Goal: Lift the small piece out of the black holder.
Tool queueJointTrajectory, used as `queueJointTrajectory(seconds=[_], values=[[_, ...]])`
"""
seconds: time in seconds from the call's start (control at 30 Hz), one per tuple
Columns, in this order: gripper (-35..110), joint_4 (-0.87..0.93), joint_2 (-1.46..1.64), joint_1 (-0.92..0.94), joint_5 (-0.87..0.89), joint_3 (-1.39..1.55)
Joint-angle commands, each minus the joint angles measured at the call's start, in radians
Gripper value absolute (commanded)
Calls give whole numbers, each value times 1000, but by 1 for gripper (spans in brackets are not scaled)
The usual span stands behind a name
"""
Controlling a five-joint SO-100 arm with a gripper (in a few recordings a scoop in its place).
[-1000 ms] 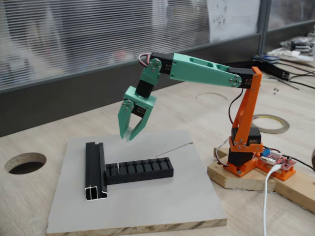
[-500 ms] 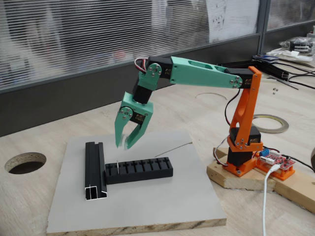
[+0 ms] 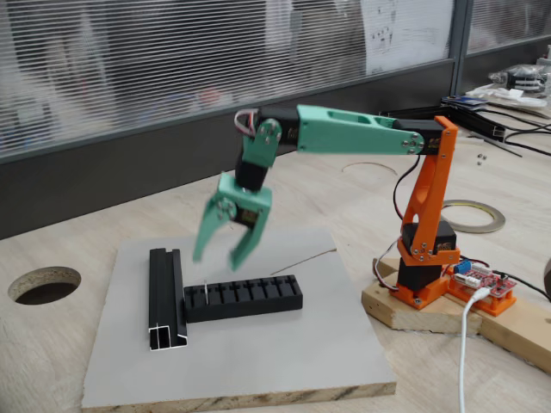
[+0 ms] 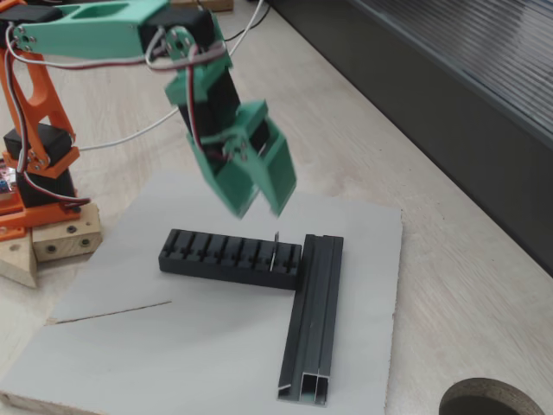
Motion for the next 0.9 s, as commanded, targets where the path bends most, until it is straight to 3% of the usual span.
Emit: queueJointTrajectory(seconds=[0.0,0.4,0.87], values=[[38,-3,21,-14,5,54],[38,-126,-84,-18,2,11],[37,-129,-38,-32,2,3]])
